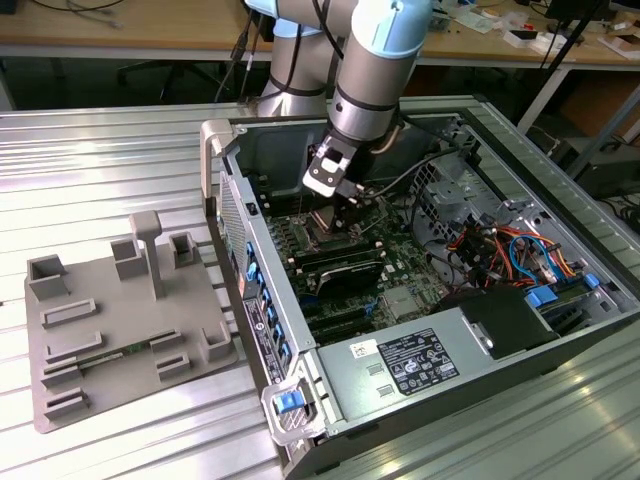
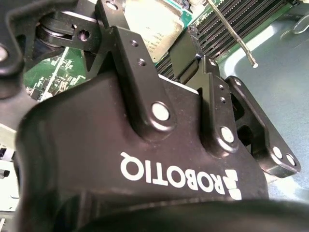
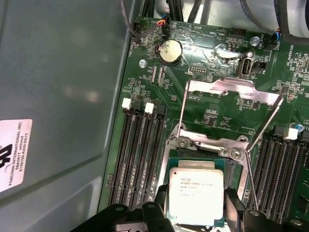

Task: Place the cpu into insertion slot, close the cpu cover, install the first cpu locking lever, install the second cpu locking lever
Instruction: 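Place the cpu into insertion slot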

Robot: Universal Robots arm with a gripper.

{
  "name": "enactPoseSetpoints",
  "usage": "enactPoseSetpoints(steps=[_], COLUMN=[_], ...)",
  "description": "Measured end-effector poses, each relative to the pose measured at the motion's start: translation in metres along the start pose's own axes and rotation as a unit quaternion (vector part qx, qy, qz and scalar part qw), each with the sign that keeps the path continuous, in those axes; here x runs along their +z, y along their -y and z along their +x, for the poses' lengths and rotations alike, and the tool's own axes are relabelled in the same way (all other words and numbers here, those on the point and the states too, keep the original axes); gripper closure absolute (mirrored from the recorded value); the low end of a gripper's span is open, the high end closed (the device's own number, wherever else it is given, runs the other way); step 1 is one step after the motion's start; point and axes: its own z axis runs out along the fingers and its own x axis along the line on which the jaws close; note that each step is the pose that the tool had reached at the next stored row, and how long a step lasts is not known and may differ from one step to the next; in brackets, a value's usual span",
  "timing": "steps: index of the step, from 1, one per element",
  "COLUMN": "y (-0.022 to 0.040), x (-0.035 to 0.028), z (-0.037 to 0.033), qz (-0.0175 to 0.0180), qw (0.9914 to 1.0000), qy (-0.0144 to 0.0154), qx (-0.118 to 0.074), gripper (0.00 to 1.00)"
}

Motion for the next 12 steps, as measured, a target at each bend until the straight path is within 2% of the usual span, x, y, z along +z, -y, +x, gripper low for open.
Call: enactPoseSetpoints(steps=[12], y=[0.0012], x=[0.0013], z=[0.0002], qz=[0.0001], qw=[0.9998], qy=[-0.0001], qx=[0.02], gripper=[0.45])
